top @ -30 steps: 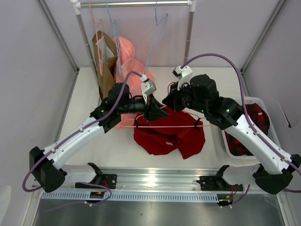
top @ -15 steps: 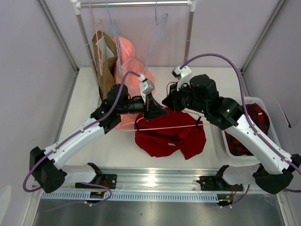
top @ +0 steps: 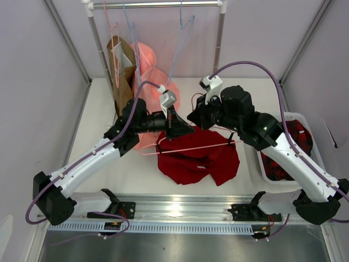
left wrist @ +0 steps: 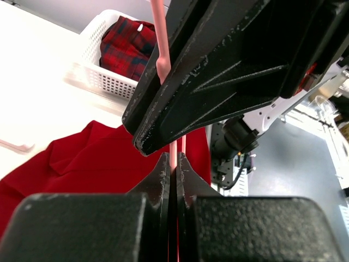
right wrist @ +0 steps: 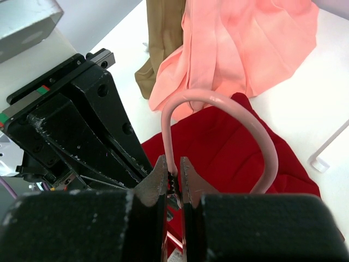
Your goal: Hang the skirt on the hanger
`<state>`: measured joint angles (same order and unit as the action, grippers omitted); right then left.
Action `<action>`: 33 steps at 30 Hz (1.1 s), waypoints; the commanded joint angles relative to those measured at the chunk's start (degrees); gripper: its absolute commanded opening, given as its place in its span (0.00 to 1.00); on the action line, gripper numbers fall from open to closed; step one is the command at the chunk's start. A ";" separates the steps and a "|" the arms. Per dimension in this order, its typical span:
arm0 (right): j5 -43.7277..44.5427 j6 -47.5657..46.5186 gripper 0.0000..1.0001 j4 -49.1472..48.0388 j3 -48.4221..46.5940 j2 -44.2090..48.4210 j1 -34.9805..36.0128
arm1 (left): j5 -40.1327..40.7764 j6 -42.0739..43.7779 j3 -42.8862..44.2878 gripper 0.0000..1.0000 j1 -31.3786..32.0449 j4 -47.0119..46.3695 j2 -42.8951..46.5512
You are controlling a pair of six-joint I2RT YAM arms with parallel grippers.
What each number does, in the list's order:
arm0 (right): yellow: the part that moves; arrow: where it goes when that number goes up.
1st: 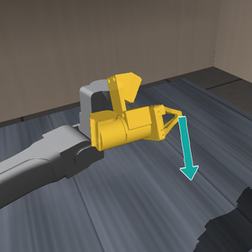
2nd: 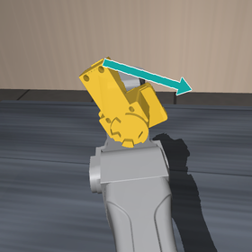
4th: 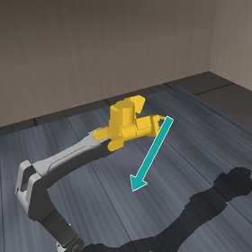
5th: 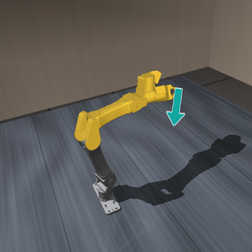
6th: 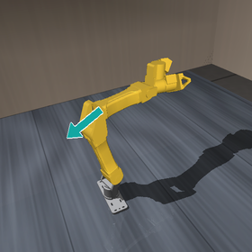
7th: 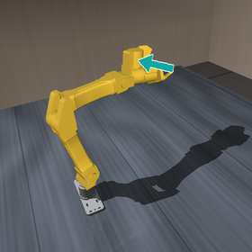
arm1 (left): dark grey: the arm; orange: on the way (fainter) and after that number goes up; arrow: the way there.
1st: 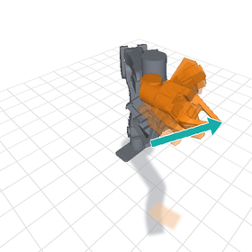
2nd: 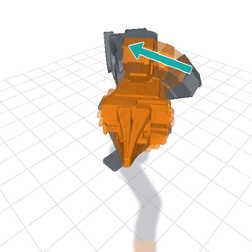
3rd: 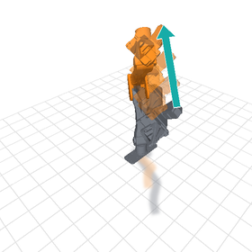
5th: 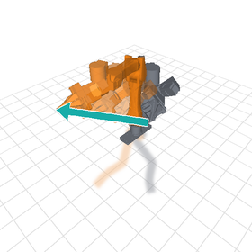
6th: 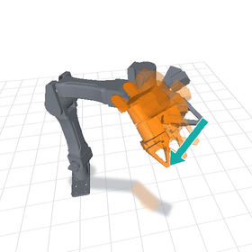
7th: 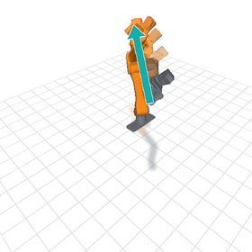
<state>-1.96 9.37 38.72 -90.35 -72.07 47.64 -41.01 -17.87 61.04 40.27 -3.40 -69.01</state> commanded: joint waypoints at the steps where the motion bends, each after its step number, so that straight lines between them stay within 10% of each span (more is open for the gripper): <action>1: 1.87 0.65 0.00 -6.20 -3.34 -0.79 0.00 | -3.01 -4.28 1.54 0.00 0.95 -3.89 2.48; 20: 1.87 0.04 0.00 -4.97 -4.49 -1.40 0.09 | -5.57 -1.12 7.17 0.30 -0.98 2.96 2.22; 33: 3.98 -0.58 0.00 -4.35 -4.40 -1.40 0.09 | -8.82 3.28 11.47 0.00 -2.30 9.99 0.81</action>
<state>-1.91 9.41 36.93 -92.40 -72.99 48.42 -44.47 -16.08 68.29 37.78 7.33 -69.54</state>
